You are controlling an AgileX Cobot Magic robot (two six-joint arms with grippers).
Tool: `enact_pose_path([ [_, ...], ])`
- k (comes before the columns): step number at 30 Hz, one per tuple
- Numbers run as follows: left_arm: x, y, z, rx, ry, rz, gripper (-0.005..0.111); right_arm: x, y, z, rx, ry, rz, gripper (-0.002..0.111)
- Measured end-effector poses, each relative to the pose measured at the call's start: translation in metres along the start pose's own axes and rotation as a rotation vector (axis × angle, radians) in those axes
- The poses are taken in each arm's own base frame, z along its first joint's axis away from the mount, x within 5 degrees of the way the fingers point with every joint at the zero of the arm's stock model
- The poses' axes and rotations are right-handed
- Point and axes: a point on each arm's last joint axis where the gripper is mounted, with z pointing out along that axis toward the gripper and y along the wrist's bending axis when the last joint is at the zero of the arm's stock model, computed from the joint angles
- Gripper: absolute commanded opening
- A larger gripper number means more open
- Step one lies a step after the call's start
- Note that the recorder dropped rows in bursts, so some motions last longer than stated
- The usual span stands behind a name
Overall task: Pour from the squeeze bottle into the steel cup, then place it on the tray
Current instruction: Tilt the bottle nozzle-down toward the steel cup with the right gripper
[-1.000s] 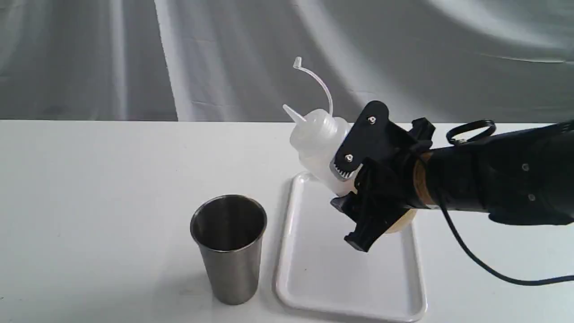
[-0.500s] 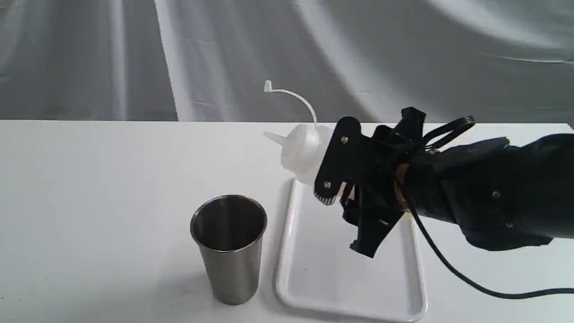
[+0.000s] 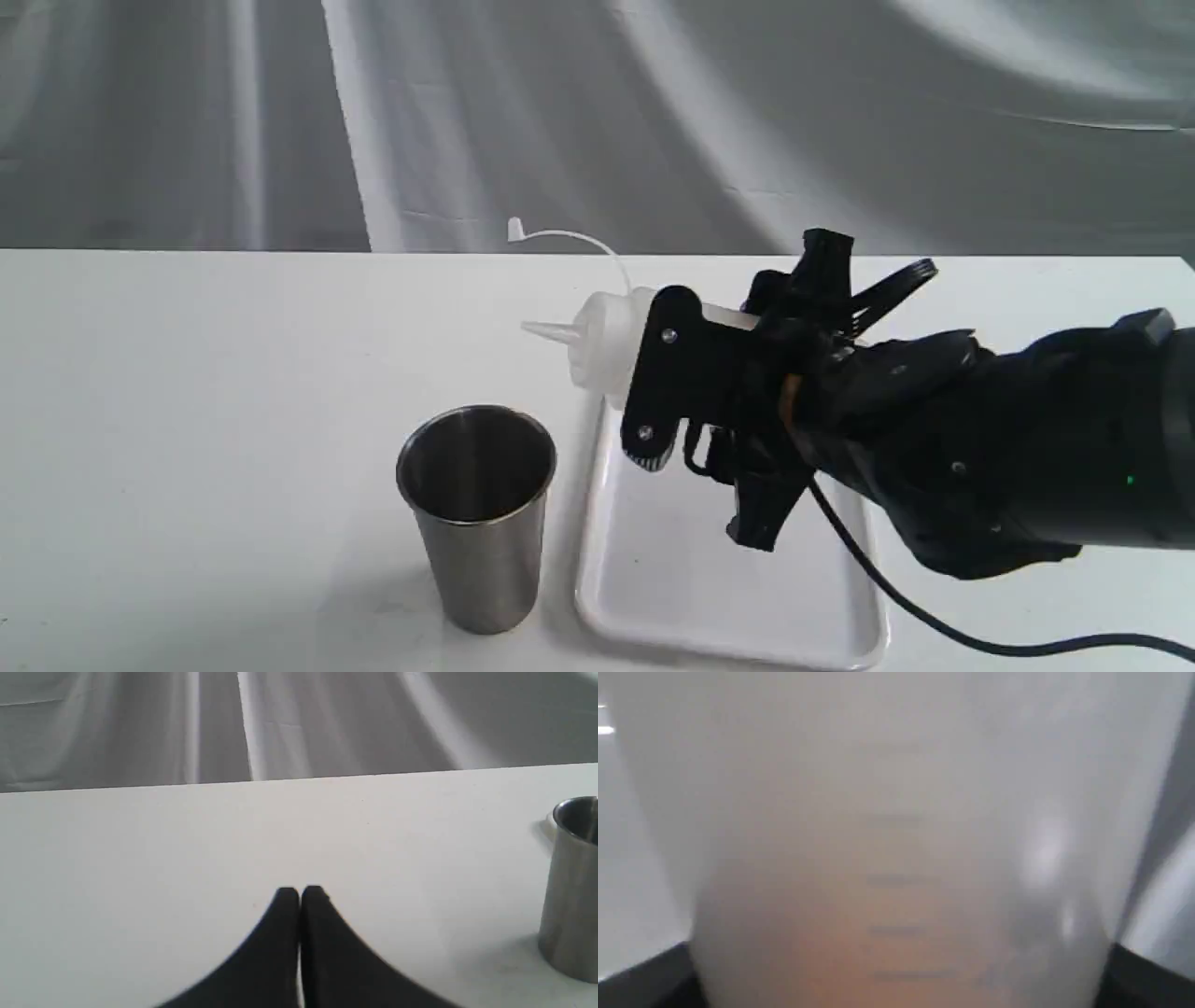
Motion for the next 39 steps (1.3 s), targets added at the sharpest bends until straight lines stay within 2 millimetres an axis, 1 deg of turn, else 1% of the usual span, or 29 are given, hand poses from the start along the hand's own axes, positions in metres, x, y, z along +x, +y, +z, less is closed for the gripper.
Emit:
enact_pose_path([
  [4, 0.0000, 0.0000, 0.0000, 0.000, 0.000, 0.000, 0.000, -0.0029, 0.0073, 0.0028, -0.003, 0.013, -0.051, 0.000],
  [7, 0.0000, 0.0000, 0.0000, 0.000, 0.000, 0.000, 0.000, -0.0032, 0.0090, 0.0036, 0.001, 0.022, -0.068, 0.000],
  [15, 0.0000, 0.0000, 0.0000, 0.000, 0.000, 0.000, 0.000, -0.0040, 0.0086, 0.0022, 0.024, 0.038, -0.075, 0.000],
  [23, 0.0000, 0.0000, 0.0000, 0.000, 0.000, 0.000, 0.000, -0.0094, 0.0092, -0.0027, 0.035, 0.025, -0.059, 0.000],
  [37, 0.0000, 0.0000, 0.0000, 0.000, 0.000, 0.000, 0.000, -0.0086, 0.0071, -0.0037, 0.047, 0.031, -0.055, 0.000],
  [39, 0.0000, 0.0000, 0.0000, 0.000, 0.000, 0.000, 0.000, -0.0076, 0.0060, -0.0038, 0.058, 0.043, -0.082, 0.000],
])
